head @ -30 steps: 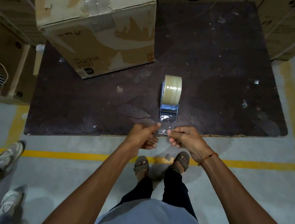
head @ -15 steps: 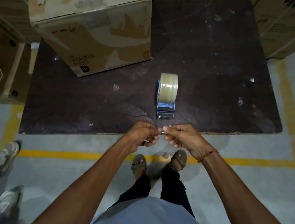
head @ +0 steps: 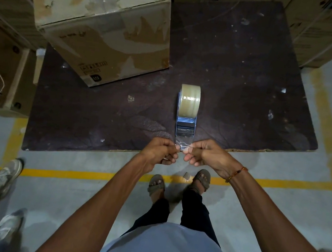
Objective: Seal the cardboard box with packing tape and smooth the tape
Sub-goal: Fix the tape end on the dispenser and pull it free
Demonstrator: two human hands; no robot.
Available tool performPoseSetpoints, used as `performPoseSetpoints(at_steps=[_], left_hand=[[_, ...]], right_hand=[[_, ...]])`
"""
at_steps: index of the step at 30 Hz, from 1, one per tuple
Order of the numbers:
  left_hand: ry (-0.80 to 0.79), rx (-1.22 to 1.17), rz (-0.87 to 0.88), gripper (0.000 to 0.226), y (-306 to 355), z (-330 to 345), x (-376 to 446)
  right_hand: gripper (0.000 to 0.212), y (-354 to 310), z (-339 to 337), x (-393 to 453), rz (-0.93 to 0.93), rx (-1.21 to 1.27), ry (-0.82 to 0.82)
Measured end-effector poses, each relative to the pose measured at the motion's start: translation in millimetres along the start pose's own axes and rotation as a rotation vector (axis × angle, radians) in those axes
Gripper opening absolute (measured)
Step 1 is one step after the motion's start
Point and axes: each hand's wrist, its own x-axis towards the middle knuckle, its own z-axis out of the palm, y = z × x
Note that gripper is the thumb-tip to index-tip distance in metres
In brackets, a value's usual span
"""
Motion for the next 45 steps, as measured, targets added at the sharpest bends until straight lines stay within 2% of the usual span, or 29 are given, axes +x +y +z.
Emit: performPoseSetpoints(at_steps=[5, 12, 15, 20, 24, 26, 30, 36, 39, 41, 45], left_hand=[[0.012, -0.007, -0.064, 0.016, 7, 1, -1], [0.082, -0.035, -0.045, 0.028, -1, 7, -4], [0.041, -0.034, -0.034, 0.021, -4, 12, -3], [0.065, 0.002, 0.044, 0.009, -5, 15, 4], [0.066, 0.015, 0.053, 0.011, -6, 16, 5], [0.078, 0.004, 0.044, 0.010, -6, 16, 4], [0.088, 0.006, 0.032, 0.021, -8, 12, 5], [0.100, -0.011, 0.018, 0.035, -8, 8, 7], [0.071, 0.083, 0.010, 0.039, -7, 1, 5], [0.106, 0.200, 0.037, 0.039, -4, -7, 4], [0.347, 0.304, 0.270, 0.027, 13, -26, 14]], right_hand=[[0.014, 3, -1, 1, -0.015, 0.014, 0.053], [0.016, 9, -3, -3, -0.007, 0.071, 0.071], [0.018, 8, -4, -3, -0.009, 0.066, 0.068], [0.019, 6, -3, -3, -0.014, 0.042, 0.080], [0.025, 5, 3, -2, -0.026, 0.046, 0.106], [0.021, 6, 6, -1, -0.027, 0.041, 0.112], [0.011, 7, 6, 1, -0.016, 0.010, 0.092], [0.013, 3, 4, 0, -0.004, 0.019, 0.042], [0.018, 2, 0, -2, 0.007, 0.013, 0.035], [0.021, 1, -7, -5, -0.002, -0.025, 0.080], [0.022, -9, -22, -2, -0.134, -0.042, 0.332]])
